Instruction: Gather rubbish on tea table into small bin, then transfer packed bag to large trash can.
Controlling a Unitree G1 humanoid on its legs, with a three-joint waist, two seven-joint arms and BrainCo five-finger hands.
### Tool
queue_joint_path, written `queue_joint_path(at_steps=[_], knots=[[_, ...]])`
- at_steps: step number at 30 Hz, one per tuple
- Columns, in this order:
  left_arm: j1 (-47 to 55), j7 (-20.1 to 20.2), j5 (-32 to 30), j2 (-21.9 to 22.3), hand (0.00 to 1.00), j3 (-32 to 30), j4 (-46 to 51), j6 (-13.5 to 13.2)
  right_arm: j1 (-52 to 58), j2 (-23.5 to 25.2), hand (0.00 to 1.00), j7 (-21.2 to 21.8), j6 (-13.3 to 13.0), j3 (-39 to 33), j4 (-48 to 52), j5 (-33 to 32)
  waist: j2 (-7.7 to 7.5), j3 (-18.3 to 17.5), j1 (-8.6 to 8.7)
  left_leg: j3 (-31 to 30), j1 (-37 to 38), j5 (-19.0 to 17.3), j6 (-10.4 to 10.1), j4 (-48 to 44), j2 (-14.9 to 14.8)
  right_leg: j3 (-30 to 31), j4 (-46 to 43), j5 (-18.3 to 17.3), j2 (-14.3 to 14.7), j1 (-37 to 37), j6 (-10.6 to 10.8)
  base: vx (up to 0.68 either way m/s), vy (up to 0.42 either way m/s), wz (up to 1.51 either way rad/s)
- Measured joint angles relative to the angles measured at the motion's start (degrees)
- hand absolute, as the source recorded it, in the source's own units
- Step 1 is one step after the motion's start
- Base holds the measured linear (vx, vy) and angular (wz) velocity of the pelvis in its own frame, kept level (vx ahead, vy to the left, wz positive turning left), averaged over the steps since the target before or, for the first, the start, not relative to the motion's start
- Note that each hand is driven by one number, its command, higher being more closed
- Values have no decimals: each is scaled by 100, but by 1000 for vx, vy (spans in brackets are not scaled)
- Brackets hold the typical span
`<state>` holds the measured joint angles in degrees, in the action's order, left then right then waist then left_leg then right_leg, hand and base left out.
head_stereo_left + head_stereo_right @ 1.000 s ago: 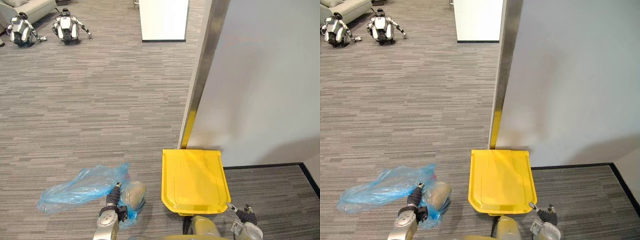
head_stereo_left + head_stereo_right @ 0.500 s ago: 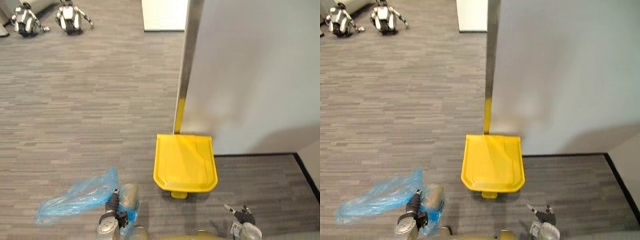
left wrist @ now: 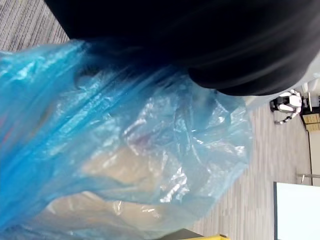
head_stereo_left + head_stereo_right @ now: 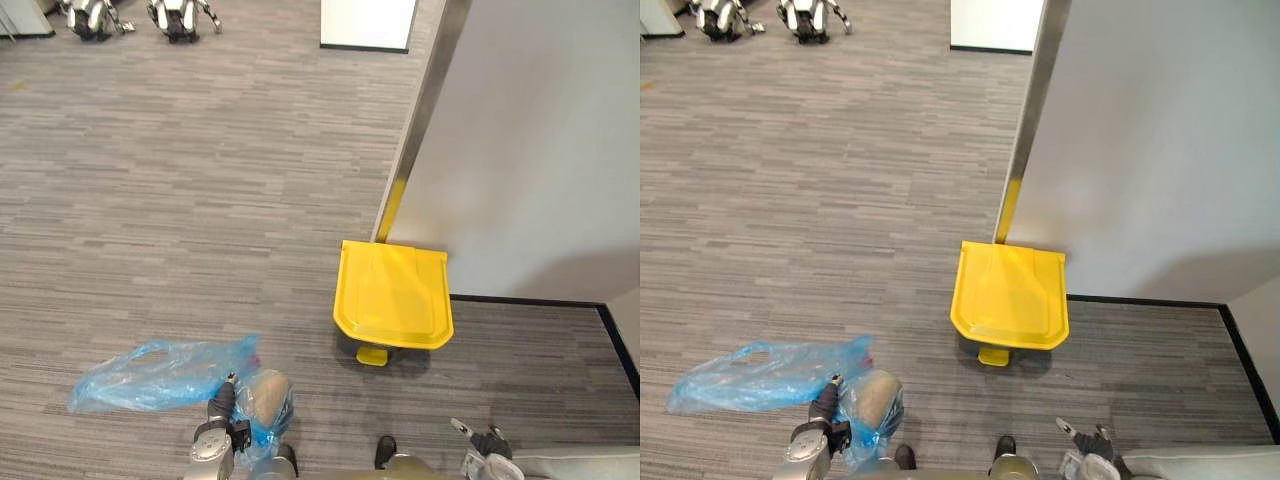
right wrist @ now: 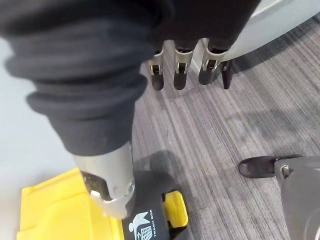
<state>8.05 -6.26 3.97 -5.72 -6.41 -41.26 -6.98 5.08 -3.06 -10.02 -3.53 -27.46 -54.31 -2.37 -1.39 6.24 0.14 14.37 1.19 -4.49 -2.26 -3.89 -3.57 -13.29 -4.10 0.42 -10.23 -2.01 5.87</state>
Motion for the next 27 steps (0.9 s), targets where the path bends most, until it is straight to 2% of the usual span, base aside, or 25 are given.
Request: queue_joint_path(at_steps=[1, 2, 8, 13, 17, 20, 23, 24, 25, 26, 27], knots=[[16, -2, -1, -49, 100, -5, -64, 0, -3, 0, 0, 1, 0, 0, -10, 0, 30, 4, 46, 7, 71, 9, 4, 40, 39, 30, 96, 54, -4, 88, 24, -19, 58, -7], [5, -5, -4, -92, 100, -4, -136, 0, -17, -2, 0, 2, 0, 0, -14, 0, -17, -39, 59, 32, 97, 24, 12, 79, 55, 61, 144, 90, -4, 107, 45, -31, 59, -12], [-15, -6, -19, -208, 100, -25, -335, -2, -91, -92, 0, 4, 5, -1, -116, 14, 131, -37, 70, 90, 203, 76, 21, 182, 61, 116, 346, 206, 95, 195, 18, 9, 8, -7], [-44, 7, -22, -216, 100, -21, -441, -2, -251, -242, 0, 6, 3, 8, -123, 21, 94, -17, 74, 118, 304, 74, 20, 220, 39, 161, 409, 222, 142, 283, -7, 7, -17, -5], [-43, 7, -23, -217, 100, -31, -442, -7, -381, -252, 0, 7, 3, 52, -247, 26, 0, 39, 65, 247, 372, 64, 21, 238, 43, 293, 378, 223, 146, 250, -18, -44, 4, -15], [-29, 4, -23, -220, 100, -73, -443, -9, -464, -255, 0, 6, 3, 57, -268, 28, -37, 92, 47, 356, 319, -48, 22, 67, 27, 437, 283, 197, 140, 153, -52, -51, 16, -24], [-39, -7, -20, -223, 100, -104, -440, -16, -554, -276, 0, 5, 3, 167, -264, 31, -37, 223, 47, 457, 55, -503, 32, -629, -46, 654, -370, -117, 76, -205, -38, -62, 32, -25], [-45, -11, -19, -224, 100, -105, -439, -15, -560, -279, 0, 4, 3, 167, -263, 31, -48, 280, 48, 464, -2, -658, 49, -873, -53, 714, -725, -287, 19, -338, 0, -30, 46, -5], [-54, -17, -17, -218, 100, -107, -417, -15, -525, -276, 0, -3, 10, 161, -204, 29, -29, 377, 60, 417, -67, -962, 136, -1247, -137, 686, -1359, -466, -86, -498, -4, -24, 50, 3], [-64, -19, -16, -208, 100, -118, -413, -15, -502, -267, 0, -3, 14, 155, -119, 29, -1, 462, 62, 361, -56, -1080, 174, -1396, -161, 670, -1778, -484, -119, -617, -28, -44, 72, 10], [-105, -27, -16, -193, 100, -172, -389, -18, -430, -215, 0, -2, 11, 161, 57, 27, 47, 586, 76, 321, 7, -1229, 288, -1623, -223, 650, -2901, -584, -182, -1155, -260, -22, 60, 4]])
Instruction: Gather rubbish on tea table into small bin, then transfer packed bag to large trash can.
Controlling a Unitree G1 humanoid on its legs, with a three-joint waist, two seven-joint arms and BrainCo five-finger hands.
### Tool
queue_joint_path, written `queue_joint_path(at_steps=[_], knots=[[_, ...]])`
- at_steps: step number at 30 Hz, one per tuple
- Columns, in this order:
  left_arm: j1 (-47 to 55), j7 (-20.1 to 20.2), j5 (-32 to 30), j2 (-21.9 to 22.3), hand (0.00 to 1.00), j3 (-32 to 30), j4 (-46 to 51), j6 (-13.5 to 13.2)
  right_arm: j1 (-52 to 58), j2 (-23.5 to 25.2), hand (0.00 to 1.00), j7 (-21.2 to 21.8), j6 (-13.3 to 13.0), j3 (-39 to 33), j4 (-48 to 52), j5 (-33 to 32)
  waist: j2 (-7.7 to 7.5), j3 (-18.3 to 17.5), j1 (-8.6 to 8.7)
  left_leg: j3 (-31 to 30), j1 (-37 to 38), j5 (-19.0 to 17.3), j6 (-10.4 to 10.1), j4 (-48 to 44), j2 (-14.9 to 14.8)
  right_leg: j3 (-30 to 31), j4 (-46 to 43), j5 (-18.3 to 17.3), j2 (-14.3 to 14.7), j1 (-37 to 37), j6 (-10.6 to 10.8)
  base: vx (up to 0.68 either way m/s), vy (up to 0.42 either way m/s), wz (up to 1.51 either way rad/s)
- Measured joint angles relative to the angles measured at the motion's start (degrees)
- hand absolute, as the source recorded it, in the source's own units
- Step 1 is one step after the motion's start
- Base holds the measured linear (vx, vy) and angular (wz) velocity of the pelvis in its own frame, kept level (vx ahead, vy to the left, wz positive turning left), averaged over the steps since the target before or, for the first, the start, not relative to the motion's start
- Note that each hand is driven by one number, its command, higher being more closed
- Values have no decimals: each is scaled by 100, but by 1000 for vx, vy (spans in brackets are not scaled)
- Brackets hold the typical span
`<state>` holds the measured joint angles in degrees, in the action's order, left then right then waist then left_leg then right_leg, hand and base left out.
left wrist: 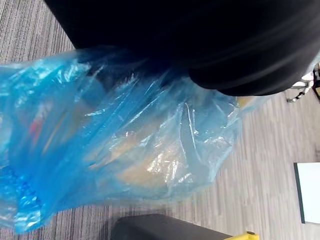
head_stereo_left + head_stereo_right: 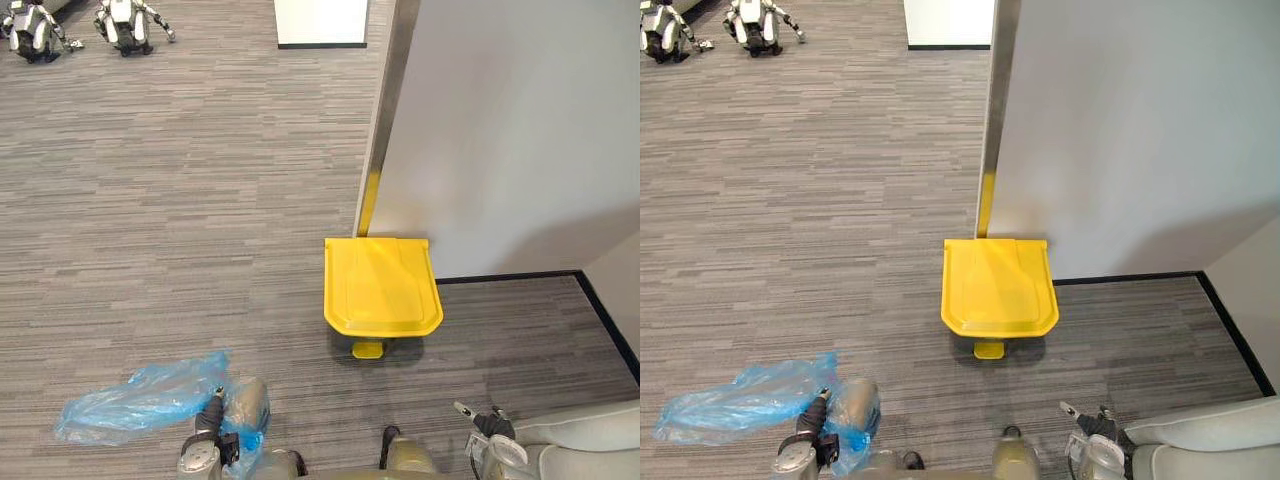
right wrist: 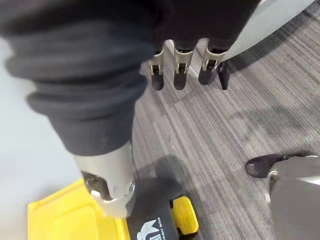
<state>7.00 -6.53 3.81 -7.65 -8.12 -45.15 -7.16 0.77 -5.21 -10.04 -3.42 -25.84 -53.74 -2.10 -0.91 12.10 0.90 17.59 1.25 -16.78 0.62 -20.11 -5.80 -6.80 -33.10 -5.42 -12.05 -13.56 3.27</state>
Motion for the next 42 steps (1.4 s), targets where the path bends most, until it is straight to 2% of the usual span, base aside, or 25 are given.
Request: queue_joint_path(at_steps=[1, 2, 4, 5, 7, 8, 9, 10, 11, 14, 16, 19, 22, 23, 25, 27, 28, 30, 31, 36, 42], knots=[[-12, -4, 6, 1, 100, -12, 7, 1, 37, 34, 0, 1, 0, 1, 56, 0, 67, 68, -20, -3, 9, -76, 45, -130, -32, 15, -313, -155, 11, -213, -2, 17, 43, 2], [-59, -18, 12, -23, 100, -82, 7, 3, 54, 80, 0, 0, 6, 40, 121, -2, -26, 150, -38, -5, 109, -251, 60, -352, -85, -28, -311, -242, 74, -430, 25, 99, -16, 1], [-135, -17, 12, -122, 100, -79, 11, 6, 84, 176, 0, -1, 6, 111, 257, -4, -129, 304, -43, -1, 240, -498, 38, -619, -94, -166, -2, -182, 156, -835, 56, 136, -57, 8], [-254, -17, 12, -151, 100, -66, 30, 8, 121, 239, 0, -8, 6, 109, 358, -5, -193, 339, -33, -20, 221, -655, -3, -820, -128, -317, 512, -53, 295, -1052, 194, 167, -127, 35], [-500, -17, 13, -151, 100, 2, 107, 6, 209, 231, 0, -46, 9, 76, 387, -6, -250, 425, -8, -247, 228, -1015, -109, -1242, -119, -439, 886, -17, 340, -1107, 258, 212, -176, 65], [-599, -13, 12, -78, 100, 123, 219, 0, 358, 208, 0, -76, 28, -27, 503, -9, -230, 425, -2, -491, 299, -1279, -220, -1471, -130, -381, 847, 77, 413, -984, 62, 333, -171, 58], [-653, -2, 11, 83, 100, 147, 321, -32, 405, 159, 0, -105, 29, -222, 626, -12, 34, 455, -32, -618, 369, -1411, -268, -1475, -277, -453, 595, -114, 520, -987, 142, 356, -149, 51], [-676, 7, 10, 106, 100, 155, 379, -49, 406, 164, 0, -103, 28, -295, 727, -14, 124, 464, -23, -681, 373, -1430, -270, -1438, -340, -469, 486, -221, 552, -1008, 203, 365, -110, 45], [-769, 21, 7, 98, 100, 158, 448, -76, 459, 207, 0, -92, 27, -447, 875, -22, 168, 488, 15, -858, 435, -1426, -278, -1286, -334, -393, 198, -373, 584, -1086, 262, 411, -164, 77], [-846, 31, -4, 97, 100, 194, 565, -99, 643, 310, 0, -77, 33, -754, 972, -110, 194, 479, 6, -1333, 676, -1365, -344, -1234, -445, -653, -476, -991, 586, -987, 5, 327, -153, 53], [-950, 86, -7, 163, 100, 201, 562, -93, 614, 345, 0, 14, 34, -831, 1047, -256, 185, 476, -8, -1351, 611, -1150, -424, -1303, -558, -759, -518, -1098, 580, -967, -144, 264, -173, 14], [-1054, 144, -13, 300, 100, 195, 564, -92, 573, 481, 0, 34, 37, -862, 1133, -416, 235, 468, 52, -1336, 525, -954, -450, -1255, -685, -993, -268, -1004, 585, -808, -294, 104, -109, 26], [-1056, 153, -119, 313, 100, 197, 569, -91, 574, 513, 0, 40, 53, -772, 1140, -456, 280, 371, 149, -1287, 404, -916, -469, -1166, -811, -1211, -54, -913, 581, -742, -375, -8, -43, 35], [-1049, 153, -140, 312, 100, 197, 569, -91, 579, 513, 0, 40, 53, -723, 1151, -456, 311, 322, 142, -1274, 343, -907, -466, -1098, -840, -1279, 62, -850, 583, -739, -349, -58, -13, 32], [-952, 153, -185, 294, 100, 197, 566, -80, 597, 520, 0, 41, 55, -540, 1147, -454, 334, 173, 139, -1249, 355, -833, -607, -692, -820, -1379, 295, -757, 582, -733, -239, -69, 2, 36], [-833, 153, -221, 232, 100, 294, 566, -78, 594, 543, 0, 44, 54, -218, 1146, -454, 281, -6, 105, -1255, 415, -754, -754, -226, -810, -1477, 491, -651, 589, -731, -223, -98, -4, 28], [-832, 152, -221, 230, 100, 295, 566, -78, 594, 544, 0, 44, 54, -215, 1146, -454, 280, -8, 104, -1255, 416, -752, -758, -223, -810, -1477, 493, -649, 589, -730, -220, -102, -30, 9], [-637, 156, -227, 116, 100, 378, 555, -59, 519, 539, 0, 134, 3, 311, 1157, -454, 251, -227, -20, -1321, 469, -727, -796, 2, -829, -1485, 594, -609, 650, -729, -188, -60, -35, 1], [-597, 156, -227, 93, 100, 402, 556, -59, 499, 541, 0, 149, -10, 425, 1181, -454, 261, -262, -28, -1355, 487, -682, -821, 90, -835, -1487, 630, -609, 668, -731, -188, -25, -34, -2], [-582, 162, -227, -83, 100, 577, 526, -62, -68, 313, 0, 143, -58, 1176, 1413, -452, 249, -269, -25, -1268, 462, -296, -956, 641, -785, -1356, 648, -612, 769, -1080, -185, -33, -63, -13], [-627, 160, -218, -123, 100, 645, 681, -134, -1005, -155, 0, 132, -259, 1709, 1498, -452, 254, -205, -12, -1275, 178, -205, -984, 584, -740, -1312, 622, -601, 793, -1362, -168, -48, -33, -5]])
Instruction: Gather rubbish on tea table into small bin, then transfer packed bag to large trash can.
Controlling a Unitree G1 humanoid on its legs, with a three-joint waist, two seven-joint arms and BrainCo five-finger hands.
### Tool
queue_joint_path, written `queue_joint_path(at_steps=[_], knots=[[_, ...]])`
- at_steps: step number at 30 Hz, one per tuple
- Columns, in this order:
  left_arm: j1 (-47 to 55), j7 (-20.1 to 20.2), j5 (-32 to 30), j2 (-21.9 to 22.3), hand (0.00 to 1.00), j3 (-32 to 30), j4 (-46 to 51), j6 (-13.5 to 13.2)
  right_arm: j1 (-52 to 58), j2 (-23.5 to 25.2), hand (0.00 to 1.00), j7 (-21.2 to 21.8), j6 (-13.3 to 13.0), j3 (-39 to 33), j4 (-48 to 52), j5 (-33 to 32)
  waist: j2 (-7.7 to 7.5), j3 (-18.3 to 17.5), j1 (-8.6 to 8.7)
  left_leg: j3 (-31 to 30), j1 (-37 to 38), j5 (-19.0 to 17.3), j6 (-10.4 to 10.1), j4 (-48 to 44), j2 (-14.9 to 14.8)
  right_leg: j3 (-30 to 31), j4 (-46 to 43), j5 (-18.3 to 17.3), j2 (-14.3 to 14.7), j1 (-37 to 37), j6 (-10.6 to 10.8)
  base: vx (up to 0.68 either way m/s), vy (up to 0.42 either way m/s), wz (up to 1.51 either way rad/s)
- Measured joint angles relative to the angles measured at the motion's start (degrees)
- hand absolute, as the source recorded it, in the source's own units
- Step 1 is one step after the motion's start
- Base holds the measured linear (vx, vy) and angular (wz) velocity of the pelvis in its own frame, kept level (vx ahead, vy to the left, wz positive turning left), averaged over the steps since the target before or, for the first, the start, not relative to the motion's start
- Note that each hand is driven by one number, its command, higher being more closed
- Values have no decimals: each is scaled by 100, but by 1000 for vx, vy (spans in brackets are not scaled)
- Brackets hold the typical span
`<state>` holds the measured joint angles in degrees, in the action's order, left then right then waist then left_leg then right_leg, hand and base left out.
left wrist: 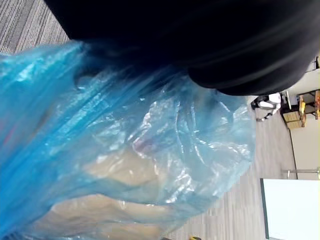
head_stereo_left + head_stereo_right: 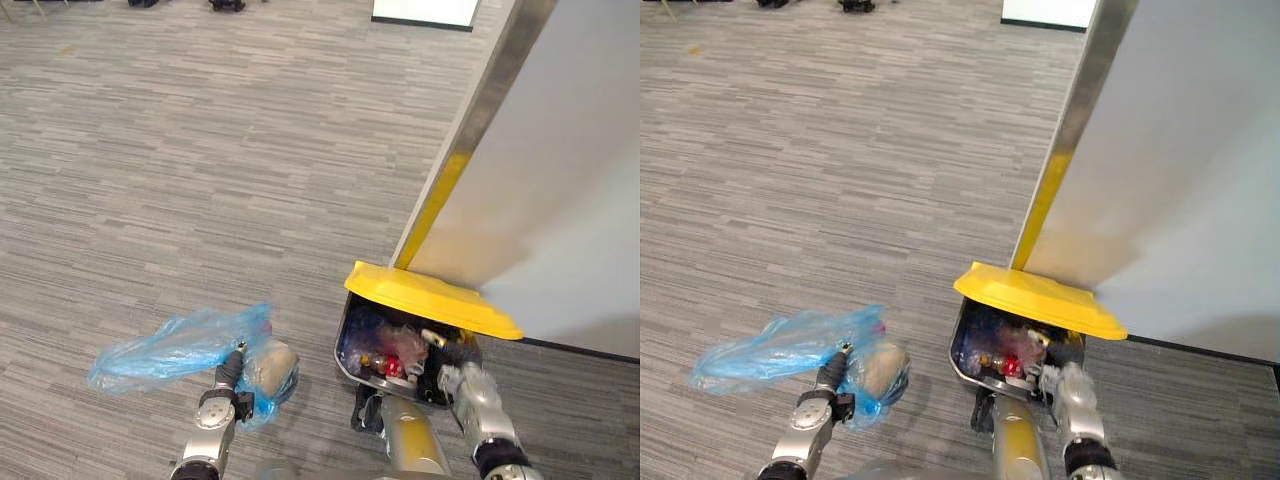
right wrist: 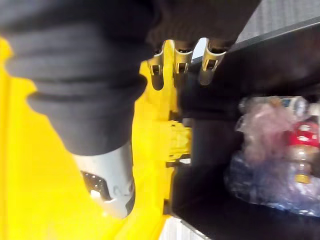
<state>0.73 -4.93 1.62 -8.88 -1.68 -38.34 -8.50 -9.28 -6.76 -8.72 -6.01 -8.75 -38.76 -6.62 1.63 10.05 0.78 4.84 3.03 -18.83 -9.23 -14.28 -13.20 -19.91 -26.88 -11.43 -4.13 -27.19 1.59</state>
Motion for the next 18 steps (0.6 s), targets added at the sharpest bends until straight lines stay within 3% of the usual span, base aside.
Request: queue_joint_path(at_steps=[5, 14, 18], knots=[[-79, -20, 73, -209, 100, 163, 549, -113, -794, -438, 0, -29, -1, 311, 146, -2, -7, 367, -13, -17, -325, -77, 110, -296, 32, 94, 26, 106, 1, -163, 125, -85, -1, 0], [-379, -10, 600, -365, 100, 471, 1431, -328, -1987, -1738, 0, -130, 50, 555, 216, -67, 18, 890, 0, -248, -864, -241, 54, -876, 22, -20, 68, 261, -59, -323, -93, -62, 8, 8], [-403, 7, 677, -397, 100, 671, 1666, -336, -2342, -1923, 0, -125, 63, 721, 215, -124, 27, 1000, 3, -239, -881, -330, 79, -1012, 19, 31, 74, 300, -26, -321, -83, -39, 14, -9]])
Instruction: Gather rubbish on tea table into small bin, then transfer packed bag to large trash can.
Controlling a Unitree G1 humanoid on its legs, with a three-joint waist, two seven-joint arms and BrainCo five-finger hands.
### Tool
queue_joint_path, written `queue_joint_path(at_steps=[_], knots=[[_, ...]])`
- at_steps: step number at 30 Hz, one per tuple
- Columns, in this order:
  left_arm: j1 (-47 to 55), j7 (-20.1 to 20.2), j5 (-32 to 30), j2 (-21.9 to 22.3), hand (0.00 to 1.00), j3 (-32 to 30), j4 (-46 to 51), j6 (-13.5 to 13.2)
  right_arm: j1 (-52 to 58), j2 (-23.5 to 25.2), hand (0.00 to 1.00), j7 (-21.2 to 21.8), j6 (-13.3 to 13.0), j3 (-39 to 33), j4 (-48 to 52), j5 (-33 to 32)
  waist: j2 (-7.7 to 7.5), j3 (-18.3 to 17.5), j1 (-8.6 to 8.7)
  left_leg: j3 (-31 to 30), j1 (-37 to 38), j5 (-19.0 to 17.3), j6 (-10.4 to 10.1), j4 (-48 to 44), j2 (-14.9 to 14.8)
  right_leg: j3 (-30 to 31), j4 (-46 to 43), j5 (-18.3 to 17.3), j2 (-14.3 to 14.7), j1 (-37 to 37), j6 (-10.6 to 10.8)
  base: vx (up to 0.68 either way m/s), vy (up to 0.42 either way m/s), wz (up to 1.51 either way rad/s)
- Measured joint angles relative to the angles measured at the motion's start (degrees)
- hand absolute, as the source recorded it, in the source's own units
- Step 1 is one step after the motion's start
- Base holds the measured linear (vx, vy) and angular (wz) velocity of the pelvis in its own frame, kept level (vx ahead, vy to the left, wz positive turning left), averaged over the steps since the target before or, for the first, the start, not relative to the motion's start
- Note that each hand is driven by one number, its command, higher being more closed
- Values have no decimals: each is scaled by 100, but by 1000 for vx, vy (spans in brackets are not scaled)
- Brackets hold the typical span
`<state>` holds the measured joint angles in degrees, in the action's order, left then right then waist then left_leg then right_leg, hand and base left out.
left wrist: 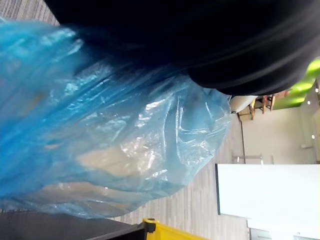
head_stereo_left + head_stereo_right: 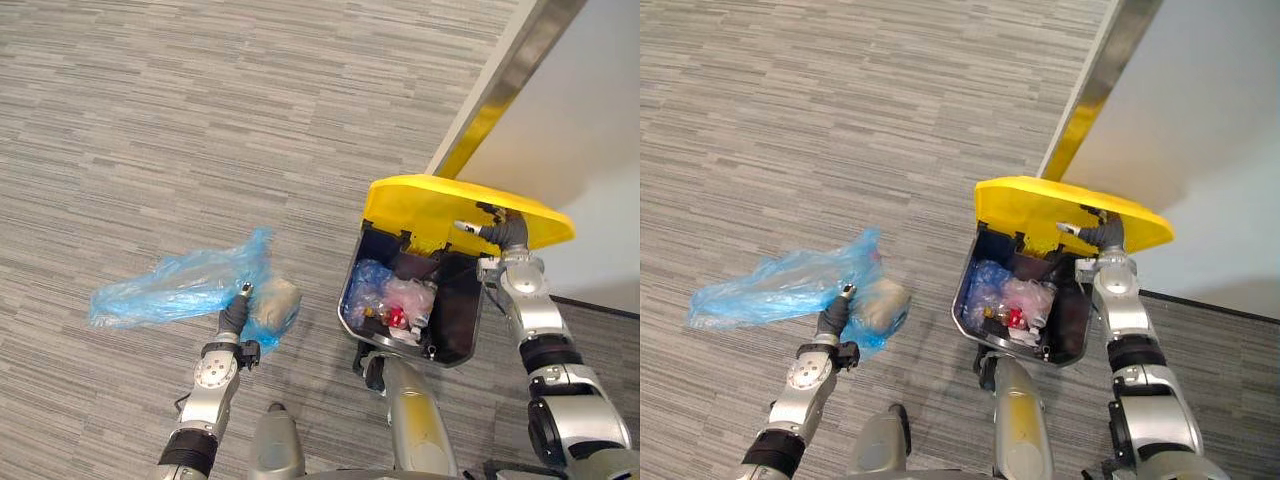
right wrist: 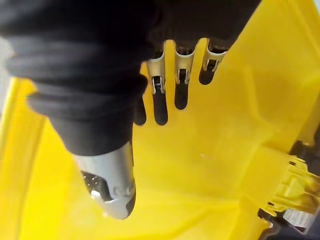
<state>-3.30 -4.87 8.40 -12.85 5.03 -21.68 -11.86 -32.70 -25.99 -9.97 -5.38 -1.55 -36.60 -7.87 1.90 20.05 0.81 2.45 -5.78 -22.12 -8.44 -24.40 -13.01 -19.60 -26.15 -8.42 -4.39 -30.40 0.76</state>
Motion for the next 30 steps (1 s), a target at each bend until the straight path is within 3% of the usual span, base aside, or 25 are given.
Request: queue_joint_path(at_steps=[11, 21, 26, 30], knots=[[-82, 145, 124, -56, 100, 688, 784, -133, -624, -204, 0, 23, 43, 503, -1, -112, 65, 309, 66, 71, 14, -20, 18, -54, 14, 90, 85, 113, 30, -1, -55, -20, 6, -4], [-991, 380, 455, -49, 100, 2263, 1701, -305, -995, -431, 0, 27, 46, 834, -24, -179, 124, 414, 204, 6, -164, -21, 17, -113, 0, 65, 128, 132, 27, -109, -35, -1, 4, 2], [-1612, 370, 442, 4, 100, 2680, 1675, -308, -1443, -472, 0, 26, 54, 1004, -152, -248, 124, 619, 331, -6, -271, -72, -8, -288, -4, 79, 143, 194, 42, -149, -56, -4, 12, -4], [-2521, 328, 186, 114, 100, 2938, 925, -305, -1698, -624, 0, 26, 65, 1231, -152, -309, 115, 777, 374, -21, -526, -179, 16, -662, -7, 103, 148, 293, 33, -239, -35, -54, 31, -2]])
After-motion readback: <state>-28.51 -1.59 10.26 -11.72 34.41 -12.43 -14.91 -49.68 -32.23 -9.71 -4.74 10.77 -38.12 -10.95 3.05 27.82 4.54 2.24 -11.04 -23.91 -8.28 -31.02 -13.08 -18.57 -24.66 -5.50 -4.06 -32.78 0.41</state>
